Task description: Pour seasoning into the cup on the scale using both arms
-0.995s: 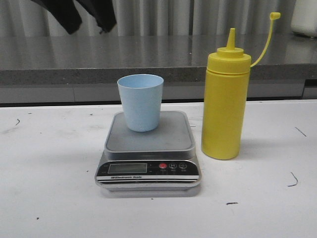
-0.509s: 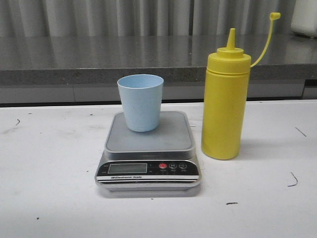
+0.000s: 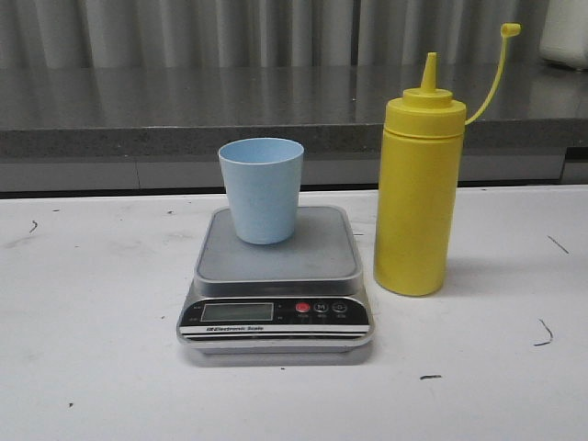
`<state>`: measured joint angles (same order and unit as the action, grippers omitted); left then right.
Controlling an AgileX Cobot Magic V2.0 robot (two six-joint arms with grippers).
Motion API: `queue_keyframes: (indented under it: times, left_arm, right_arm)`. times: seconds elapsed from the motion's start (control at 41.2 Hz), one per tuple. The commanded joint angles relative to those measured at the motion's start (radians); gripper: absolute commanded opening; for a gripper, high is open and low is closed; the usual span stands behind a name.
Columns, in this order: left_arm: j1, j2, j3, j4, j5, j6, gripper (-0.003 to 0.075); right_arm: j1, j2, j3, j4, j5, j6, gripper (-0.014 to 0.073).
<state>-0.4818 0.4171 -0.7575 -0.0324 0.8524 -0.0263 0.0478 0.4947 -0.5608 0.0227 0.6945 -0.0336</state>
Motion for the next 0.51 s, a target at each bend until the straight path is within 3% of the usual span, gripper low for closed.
queue_keyframes:
  times: [0.0,0.485]
  left_arm:
    - [0.003,-0.033,-0.011,-0.011,-0.073,0.002,0.0439]
    - [0.003,-0.044,-0.01,-0.011,-0.073,0.002,0.0439]
  right_arm:
    - [-0.004,0.01,-0.026,-0.012,-0.062,-0.011,0.046]
    - [-0.004,0.01,-0.026,-0.012,-0.062,-0.011,0.046]
